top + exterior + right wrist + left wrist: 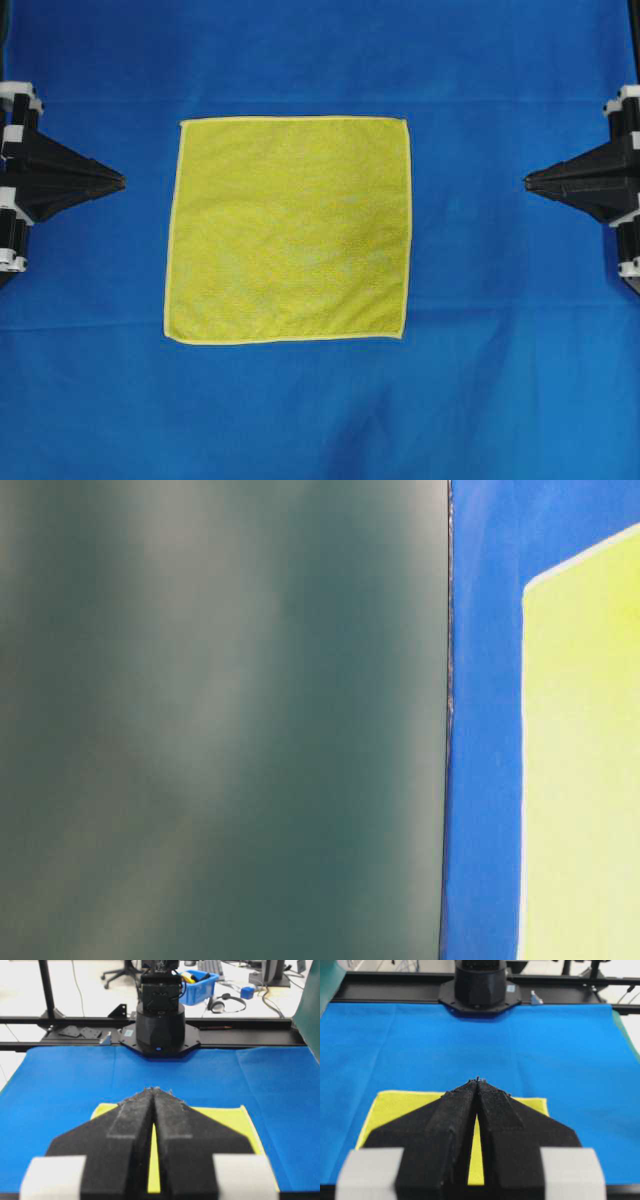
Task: Fold the yellow towel.
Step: 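Move both grippers to the far corners of the yellow towel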
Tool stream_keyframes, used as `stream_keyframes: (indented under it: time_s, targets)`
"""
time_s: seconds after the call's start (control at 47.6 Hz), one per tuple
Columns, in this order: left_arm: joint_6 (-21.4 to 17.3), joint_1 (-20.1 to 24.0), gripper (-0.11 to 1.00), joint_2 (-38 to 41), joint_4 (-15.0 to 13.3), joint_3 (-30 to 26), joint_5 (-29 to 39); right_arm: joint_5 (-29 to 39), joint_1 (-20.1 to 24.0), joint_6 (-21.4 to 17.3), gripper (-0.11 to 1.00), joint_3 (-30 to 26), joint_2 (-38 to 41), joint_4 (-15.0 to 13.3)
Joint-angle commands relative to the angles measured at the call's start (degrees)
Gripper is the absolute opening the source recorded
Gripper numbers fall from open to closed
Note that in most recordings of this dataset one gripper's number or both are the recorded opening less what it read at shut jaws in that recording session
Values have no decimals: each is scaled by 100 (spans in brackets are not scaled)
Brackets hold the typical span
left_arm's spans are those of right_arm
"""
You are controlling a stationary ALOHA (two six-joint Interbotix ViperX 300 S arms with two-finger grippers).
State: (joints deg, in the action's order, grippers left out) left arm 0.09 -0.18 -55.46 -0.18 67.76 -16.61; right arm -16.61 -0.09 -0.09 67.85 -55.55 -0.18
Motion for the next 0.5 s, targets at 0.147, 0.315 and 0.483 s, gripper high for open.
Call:
stream_keyframes:
  time_s: [0.147, 0.315, 0.483]
  targets:
    - [-18, 396, 0, 149, -123, -123, 44, 246, -439, -18, 0, -352, 387, 26]
    - [-79, 870, 0, 413, -123, -62, 167, 536, -984, -79, 0, -545, 923, 26]
    - [-88, 1327, 0, 1020, -123, -18, 35, 563, -1617, -88, 0, -703, 1688, 35]
